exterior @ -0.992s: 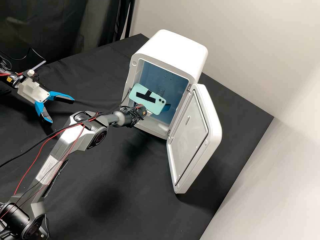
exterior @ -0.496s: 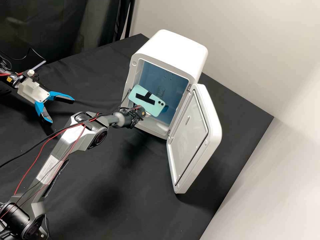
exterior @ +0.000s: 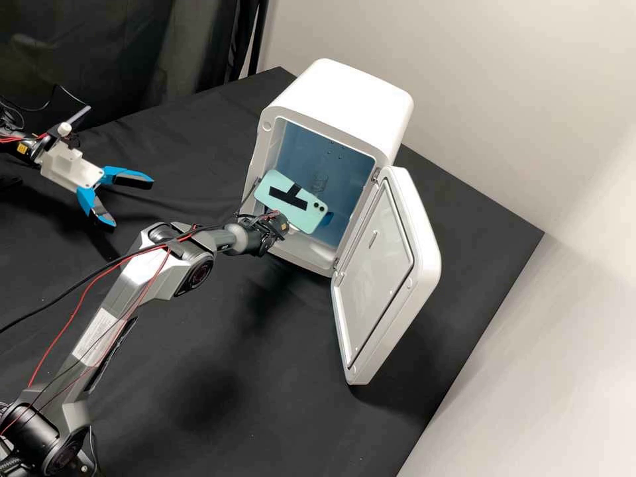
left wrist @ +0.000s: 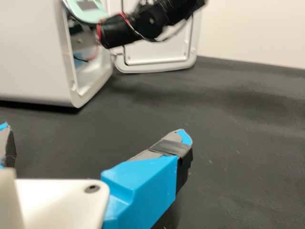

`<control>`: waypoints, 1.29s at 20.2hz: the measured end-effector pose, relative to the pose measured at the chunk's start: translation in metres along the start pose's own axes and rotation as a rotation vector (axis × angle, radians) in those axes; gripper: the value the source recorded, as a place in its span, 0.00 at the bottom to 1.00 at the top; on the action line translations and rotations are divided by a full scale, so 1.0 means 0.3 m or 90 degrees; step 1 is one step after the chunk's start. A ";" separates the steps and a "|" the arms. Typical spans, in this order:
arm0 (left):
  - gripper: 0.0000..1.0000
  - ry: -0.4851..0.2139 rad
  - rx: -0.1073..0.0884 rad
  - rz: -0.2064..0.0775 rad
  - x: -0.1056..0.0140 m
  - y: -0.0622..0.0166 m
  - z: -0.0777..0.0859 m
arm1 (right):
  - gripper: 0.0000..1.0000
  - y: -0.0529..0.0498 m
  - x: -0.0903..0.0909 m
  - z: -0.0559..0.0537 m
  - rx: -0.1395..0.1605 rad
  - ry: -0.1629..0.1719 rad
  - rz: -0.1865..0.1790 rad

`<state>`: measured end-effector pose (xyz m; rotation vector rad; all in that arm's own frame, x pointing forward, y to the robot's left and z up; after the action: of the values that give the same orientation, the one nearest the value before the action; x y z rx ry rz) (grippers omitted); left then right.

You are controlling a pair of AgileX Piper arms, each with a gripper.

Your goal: Place the flask in the incubator

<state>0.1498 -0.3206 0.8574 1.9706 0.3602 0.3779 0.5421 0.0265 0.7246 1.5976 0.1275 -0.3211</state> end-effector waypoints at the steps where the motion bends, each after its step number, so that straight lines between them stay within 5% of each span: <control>1: 1.00 0.003 -0.001 0.008 -0.005 0.009 -0.006 | 1.00 -0.001 0.000 0.001 0.000 -0.004 -0.003; 8: 1.00 -0.003 -0.001 0.016 -0.008 0.020 -0.007 | 1.00 -0.017 -0.003 0.019 -0.002 -0.026 -0.024; 19: 1.00 -0.024 0.004 0.009 -0.002 0.015 0.014 | 1.00 -0.025 -0.005 0.026 -0.006 -0.027 -0.028; 26: 1.00 -0.030 0.005 0.007 0.000 0.013 0.019 | 1.00 -0.023 -0.044 0.043 0.010 -0.033 -0.030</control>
<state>0.1526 -0.3270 0.8587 1.9867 0.3213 0.3367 0.5259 0.0155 0.7214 1.6022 0.1239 -0.4011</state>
